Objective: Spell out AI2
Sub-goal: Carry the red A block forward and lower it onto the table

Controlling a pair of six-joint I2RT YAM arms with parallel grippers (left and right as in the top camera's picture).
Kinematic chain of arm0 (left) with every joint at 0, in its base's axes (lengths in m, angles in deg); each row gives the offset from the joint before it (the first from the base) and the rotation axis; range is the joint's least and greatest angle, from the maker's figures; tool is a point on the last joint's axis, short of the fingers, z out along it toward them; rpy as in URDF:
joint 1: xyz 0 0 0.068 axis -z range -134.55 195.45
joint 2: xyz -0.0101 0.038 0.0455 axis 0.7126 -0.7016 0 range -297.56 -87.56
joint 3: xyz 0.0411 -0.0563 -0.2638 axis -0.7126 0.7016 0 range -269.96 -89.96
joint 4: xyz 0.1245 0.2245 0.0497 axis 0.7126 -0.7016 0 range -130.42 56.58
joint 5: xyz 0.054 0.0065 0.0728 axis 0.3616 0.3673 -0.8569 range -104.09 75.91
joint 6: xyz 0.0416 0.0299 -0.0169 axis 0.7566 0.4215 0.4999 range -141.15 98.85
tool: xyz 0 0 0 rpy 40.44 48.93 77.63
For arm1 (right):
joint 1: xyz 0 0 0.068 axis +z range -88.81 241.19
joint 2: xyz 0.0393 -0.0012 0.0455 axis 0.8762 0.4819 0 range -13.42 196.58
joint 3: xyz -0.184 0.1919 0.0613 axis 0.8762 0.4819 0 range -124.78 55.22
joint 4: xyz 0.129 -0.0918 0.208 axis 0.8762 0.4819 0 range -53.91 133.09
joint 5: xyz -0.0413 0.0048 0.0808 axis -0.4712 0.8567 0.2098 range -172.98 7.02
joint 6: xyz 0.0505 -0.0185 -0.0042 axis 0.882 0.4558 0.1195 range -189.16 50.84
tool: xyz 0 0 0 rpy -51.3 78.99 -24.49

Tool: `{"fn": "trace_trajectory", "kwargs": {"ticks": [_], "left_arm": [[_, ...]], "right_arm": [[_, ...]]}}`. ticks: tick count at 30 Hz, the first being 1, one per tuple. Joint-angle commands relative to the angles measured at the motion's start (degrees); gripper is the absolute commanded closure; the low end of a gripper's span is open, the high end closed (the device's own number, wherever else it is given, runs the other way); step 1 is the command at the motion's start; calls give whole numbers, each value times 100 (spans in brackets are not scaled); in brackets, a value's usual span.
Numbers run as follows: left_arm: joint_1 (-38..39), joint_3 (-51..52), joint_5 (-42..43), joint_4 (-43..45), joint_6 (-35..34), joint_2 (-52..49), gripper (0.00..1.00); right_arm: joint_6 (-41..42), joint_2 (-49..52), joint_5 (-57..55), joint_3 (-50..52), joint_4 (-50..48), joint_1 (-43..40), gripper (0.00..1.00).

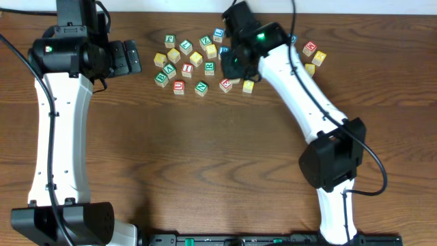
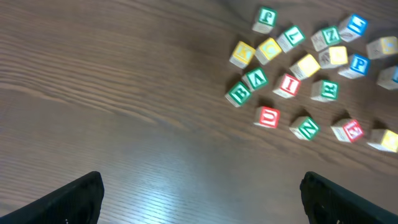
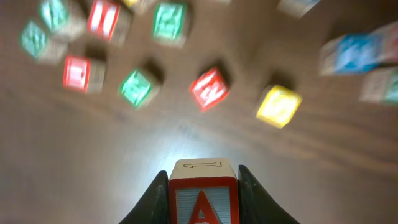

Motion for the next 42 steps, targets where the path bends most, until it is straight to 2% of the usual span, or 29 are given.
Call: {"fn": "trace_trajectory", "kwargs": {"ticks": [1,4,14,23,29,33,42], "left_arm": [[-31,-136,-476,44,-52,-20,1],[-31,-136,-481,50,-52,-20,0],[-31,-136,-479,50,-52,-20,0],[-31,-136,-479,48,-74,-20,0],[-28,-136,-476,37,-76,-20,0],[-28,-136,-476,26,-94,-20,0],[-28,-136,-476,26,-179,-20,1]], "right_arm": [[94,83,299,310,127,339,88],[107,83,240,719,4,597,88],[1147,83,-160,1773,-1062,944,89],[1725,87,-1416,2079,-1663,1390,83],[2378,87,-2140,2284,-1696,1617,82],[2463,87,-2070,2555,-2127,1633,82],[2702,120,-1801,2682,-2337,1639,82]]}}
